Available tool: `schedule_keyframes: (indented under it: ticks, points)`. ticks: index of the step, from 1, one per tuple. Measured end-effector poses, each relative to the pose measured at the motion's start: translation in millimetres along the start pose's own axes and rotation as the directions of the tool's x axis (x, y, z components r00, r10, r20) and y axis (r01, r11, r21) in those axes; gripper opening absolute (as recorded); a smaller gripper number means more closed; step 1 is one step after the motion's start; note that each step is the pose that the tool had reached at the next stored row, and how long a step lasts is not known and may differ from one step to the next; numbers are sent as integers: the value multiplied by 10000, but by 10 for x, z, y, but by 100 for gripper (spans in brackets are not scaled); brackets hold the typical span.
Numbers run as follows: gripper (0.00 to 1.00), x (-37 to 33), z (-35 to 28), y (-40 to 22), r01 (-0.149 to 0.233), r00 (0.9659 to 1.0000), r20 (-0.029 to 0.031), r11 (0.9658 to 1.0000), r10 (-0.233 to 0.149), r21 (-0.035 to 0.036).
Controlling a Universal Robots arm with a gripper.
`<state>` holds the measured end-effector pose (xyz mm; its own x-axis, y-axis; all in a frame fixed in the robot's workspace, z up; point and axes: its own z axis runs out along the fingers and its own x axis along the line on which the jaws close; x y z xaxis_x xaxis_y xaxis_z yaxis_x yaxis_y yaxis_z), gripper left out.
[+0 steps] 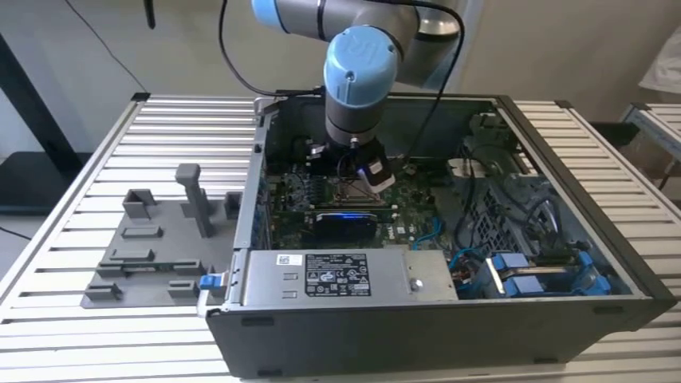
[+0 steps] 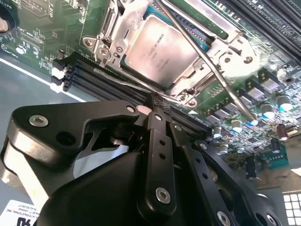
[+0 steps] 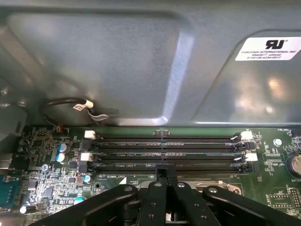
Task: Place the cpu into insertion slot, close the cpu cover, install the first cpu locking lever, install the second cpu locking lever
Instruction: 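Install the first cpu locking lever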
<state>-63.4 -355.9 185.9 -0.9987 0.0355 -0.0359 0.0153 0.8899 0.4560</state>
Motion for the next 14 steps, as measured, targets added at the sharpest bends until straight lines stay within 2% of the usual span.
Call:
schedule_keyframes:
  ticks: [11,14]
  points:
    - [11,-105,0,-10,-10,10000,-17,10000,10,-23]
    - [11,-112,-6,-11,-16,10000,-26,10000,16,-34]
